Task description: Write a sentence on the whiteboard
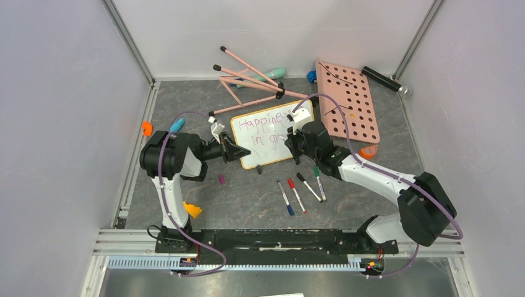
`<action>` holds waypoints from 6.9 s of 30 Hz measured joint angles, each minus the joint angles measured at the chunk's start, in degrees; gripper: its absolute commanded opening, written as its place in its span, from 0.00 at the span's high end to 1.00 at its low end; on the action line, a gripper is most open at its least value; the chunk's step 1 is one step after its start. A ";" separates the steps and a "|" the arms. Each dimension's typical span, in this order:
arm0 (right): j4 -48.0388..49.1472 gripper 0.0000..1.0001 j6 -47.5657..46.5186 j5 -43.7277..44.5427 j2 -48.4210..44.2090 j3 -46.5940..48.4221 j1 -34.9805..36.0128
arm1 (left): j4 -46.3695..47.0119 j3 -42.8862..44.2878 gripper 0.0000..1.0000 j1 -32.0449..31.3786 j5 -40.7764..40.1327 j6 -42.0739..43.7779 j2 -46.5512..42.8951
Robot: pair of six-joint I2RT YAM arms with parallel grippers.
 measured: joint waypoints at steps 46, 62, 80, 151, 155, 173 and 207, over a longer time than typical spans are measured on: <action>-2.19 1.00 0.04 0.94 0.02 0.50 -1.81 | -0.09 0.00 0.97 0.00 -0.20 -0.04 0.00; -3.02 1.00 -0.83 1.07 -2.36 0.66 -2.21 | 0.00 0.00 0.97 0.00 -0.04 0.00 0.00; -2.47 1.00 -0.26 2.73 0.26 2.23 -2.45 | -0.09 0.00 0.97 0.00 -0.22 -0.07 0.00; -0.87 1.00 0.70 0.09 -0.72 -1.22 -2.99 | -0.09 0.00 0.97 0.00 -0.20 -0.07 0.00; -0.28 1.00 1.03 -0.50 -1.38 -3.82 -2.97 | -0.09 0.00 0.97 0.00 -0.22 -0.07 0.00; -2.47 1.00 1.07 -0.55 -5.64 -3.21 -2.99 | 0.00 0.00 0.97 0.00 -0.07 -0.02 0.00; -3.21 1.00 1.31 1.29 -1.51 -2.16 -3.67 | -0.11 0.00 0.97 0.00 -0.26 -0.09 0.00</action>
